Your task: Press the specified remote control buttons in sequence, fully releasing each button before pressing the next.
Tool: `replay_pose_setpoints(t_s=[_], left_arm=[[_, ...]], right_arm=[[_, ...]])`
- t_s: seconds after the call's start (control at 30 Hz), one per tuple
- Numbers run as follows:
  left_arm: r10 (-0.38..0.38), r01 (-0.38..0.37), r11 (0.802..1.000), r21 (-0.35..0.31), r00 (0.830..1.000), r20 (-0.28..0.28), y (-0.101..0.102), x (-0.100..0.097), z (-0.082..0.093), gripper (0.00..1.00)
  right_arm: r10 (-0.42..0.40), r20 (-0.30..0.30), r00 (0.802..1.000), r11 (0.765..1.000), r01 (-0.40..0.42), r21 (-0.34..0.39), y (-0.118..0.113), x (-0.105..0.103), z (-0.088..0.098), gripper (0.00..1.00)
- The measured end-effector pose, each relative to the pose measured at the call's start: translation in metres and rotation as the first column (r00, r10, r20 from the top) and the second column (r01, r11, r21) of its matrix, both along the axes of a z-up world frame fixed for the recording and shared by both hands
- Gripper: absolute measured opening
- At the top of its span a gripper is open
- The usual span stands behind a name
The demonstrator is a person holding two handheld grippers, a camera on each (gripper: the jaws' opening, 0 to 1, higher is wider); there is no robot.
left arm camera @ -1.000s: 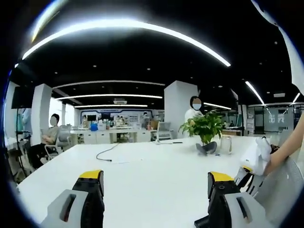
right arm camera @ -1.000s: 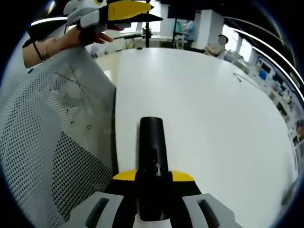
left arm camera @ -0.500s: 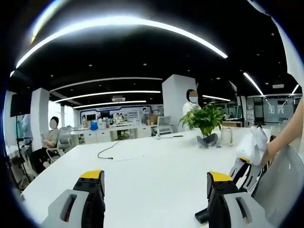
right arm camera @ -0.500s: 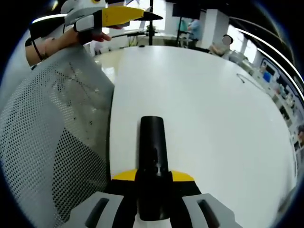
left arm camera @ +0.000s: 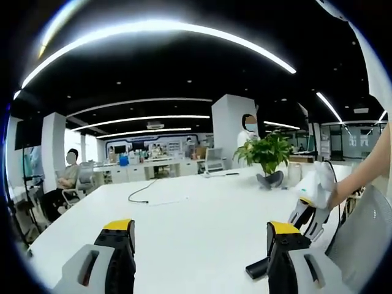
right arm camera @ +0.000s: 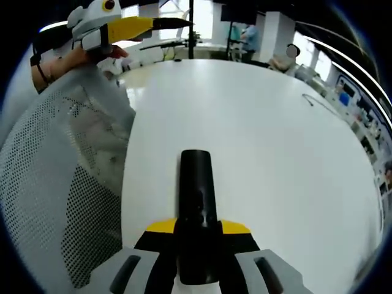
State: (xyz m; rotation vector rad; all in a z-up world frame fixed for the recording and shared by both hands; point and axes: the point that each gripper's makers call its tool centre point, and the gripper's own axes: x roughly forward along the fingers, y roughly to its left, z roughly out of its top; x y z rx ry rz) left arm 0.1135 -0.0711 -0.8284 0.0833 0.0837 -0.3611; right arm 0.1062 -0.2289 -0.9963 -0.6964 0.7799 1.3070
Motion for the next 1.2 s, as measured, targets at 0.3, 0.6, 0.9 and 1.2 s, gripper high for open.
replay_pose_setpoints(t_s=[0.3,0.6,0.9,1.2], left_arm=[[-0.010,0.010,1.000,-0.012,1.000,-0.001,-0.002,0.001,0.000,0.92],[-0.013,0.013,1.000,-0.019,1.000,-0.008,-0.002,0.002,-0.002,0.92],[-0.011,0.011,1.000,-0.018,1.000,-0.017,-0.001,0.002,-0.004,0.92],[-0.011,0.011,1.000,-0.015,1.000,-0.027,-0.001,0.003,-0.007,0.92]], right_arm=[[-0.003,0.003,1.000,1.000,0.003,-0.002,-0.003,0.021,0.000,0.21],[-0.004,0.002,1.000,1.000,0.004,-0.017,-0.005,0.044,0.001,0.21],[0.014,-0.001,1.000,0.999,-0.014,-0.029,-0.004,0.058,0.001,0.21],[0.036,-0.012,0.999,0.998,-0.037,-0.043,-0.006,0.072,0.000,0.21]])
